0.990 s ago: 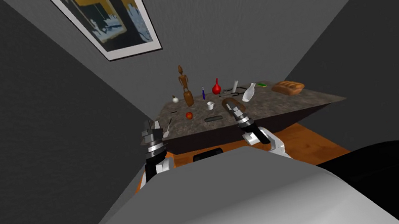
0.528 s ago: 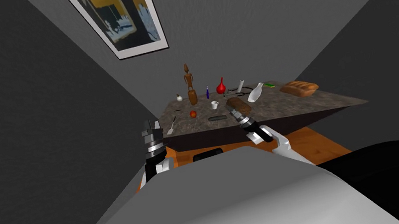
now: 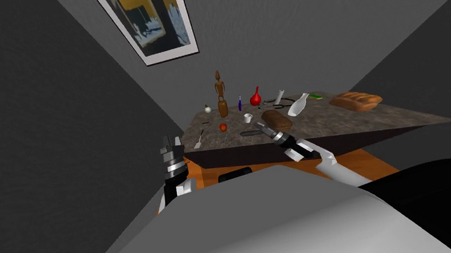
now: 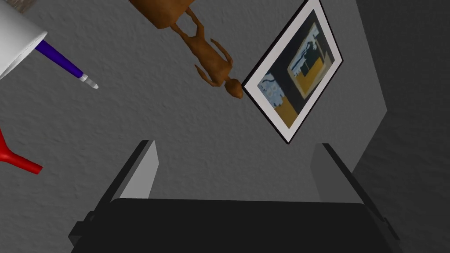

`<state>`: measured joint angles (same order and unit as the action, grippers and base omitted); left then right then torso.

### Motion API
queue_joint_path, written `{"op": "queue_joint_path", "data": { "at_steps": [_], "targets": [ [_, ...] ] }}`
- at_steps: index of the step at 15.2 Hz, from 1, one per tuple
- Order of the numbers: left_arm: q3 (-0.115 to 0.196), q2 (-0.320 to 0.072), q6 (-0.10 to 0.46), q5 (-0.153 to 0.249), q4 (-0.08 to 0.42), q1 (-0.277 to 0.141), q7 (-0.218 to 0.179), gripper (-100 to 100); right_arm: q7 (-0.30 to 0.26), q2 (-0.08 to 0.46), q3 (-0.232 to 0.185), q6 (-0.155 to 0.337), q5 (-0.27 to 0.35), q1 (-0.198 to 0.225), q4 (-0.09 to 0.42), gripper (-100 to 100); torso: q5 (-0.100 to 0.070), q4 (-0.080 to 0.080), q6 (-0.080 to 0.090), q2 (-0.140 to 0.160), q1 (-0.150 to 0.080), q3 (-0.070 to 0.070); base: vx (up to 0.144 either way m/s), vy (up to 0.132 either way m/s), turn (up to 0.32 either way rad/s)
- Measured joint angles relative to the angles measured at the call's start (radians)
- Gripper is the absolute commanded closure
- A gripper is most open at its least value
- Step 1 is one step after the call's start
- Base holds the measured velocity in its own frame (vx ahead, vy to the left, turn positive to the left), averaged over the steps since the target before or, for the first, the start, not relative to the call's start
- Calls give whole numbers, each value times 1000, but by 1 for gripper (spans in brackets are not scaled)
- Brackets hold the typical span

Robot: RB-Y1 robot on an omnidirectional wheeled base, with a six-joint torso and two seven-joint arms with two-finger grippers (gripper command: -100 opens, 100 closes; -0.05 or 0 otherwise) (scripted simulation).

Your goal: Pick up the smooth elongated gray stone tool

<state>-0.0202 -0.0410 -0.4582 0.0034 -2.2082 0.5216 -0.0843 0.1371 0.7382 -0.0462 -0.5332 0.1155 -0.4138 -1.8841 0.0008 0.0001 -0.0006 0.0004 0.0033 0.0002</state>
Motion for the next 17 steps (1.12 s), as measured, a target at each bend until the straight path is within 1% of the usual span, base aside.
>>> {"op": "queue_joint_path", "data": {
  "at_steps": [8, 9, 11, 13, 14, 16, 17],
  "targets": [
    [0, 0, 0, 0, 0, 0, 0, 0, 8, 163, -30, -12, 58, 1, 93, -100, 0, 0, 1, 0, 0, 0, 7, 50, 129],
    [0, 0, 0, 0, 0, 0, 0, 0, 12, 180, -39, -16, 70, 3, 115, -100, 0, 0, 0, 0, 0, 0, 13, 60, 179],
    [0, 0, 0, 0, 0, 0, 0, 0, 14, 219, -48, -17, 84, 5, 134, -100, 0, 0, 0, -1, 0, 0, 10, 47, 115],
    [0, 0, 0, 0, 0, 0, 0, 0, 11, 268, -59, -19, 101, 11, 166, -100, 0, 0, 0, -1, 0, 0, 6, 44, 122],
    [0, 0, 0, 0, 0, 0, 0, 0, 12, 285, -61, -17, 106, 8, 168, -100, 0, 0, 1, 0, 0, 0, 12, 57, 205],
    [0, 0, 0, 0, 0, 0, 0, 0, 19, 324, -76, -18, 128, 5, 194, -100, 0, 0, 0, -1, 1, 0, 14, 49, 118],
    [0, 0, 0, 0, 0, 0, 0, 0, 19, 341, -79, -17, 132, 4, 198, -100, 0, 0, 1, -1, 0, 0, 21, 62, 162]
  ]
}}
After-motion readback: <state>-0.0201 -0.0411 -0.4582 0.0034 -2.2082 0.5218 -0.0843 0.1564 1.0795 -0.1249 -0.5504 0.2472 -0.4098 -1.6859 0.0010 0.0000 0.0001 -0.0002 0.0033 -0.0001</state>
